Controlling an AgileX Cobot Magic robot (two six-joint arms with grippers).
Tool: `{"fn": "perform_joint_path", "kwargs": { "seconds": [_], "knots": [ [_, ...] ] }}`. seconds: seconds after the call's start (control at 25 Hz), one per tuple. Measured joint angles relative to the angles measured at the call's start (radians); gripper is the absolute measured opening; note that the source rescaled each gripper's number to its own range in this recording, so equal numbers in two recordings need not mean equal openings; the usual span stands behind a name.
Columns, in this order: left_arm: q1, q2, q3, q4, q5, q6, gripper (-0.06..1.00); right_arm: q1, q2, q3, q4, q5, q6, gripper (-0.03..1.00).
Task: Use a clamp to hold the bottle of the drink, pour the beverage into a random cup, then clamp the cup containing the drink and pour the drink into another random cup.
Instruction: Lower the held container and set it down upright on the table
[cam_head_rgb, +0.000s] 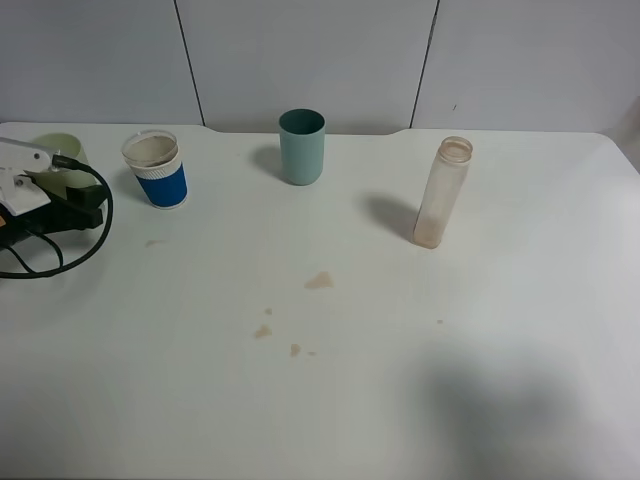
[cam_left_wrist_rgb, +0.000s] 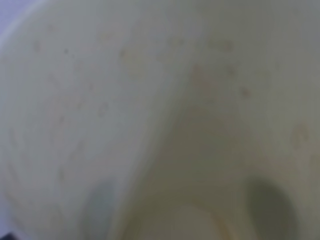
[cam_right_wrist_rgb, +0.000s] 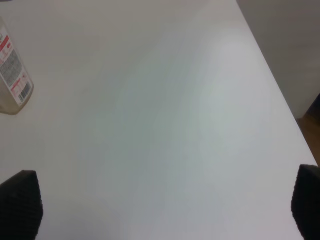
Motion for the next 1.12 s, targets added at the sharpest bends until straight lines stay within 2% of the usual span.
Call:
{"fn": "perform_joint_path", "kwargs": {
  "seconds": [0.36, 1.12],
  "knots": [
    [-0.009, 0.067, 0.0, -0.026, -0.082, 0.002, 0.02, 0.0, 0.0, 0.0, 0.0, 0.0, 0.0, 1.0],
    [-0.009, 0.084, 0.0, -0.041, -0.084, 0.027, 0.02, 0.0, 0.0, 0.0, 0.0, 0.0, 0.0, 1.0]
  ]
}}
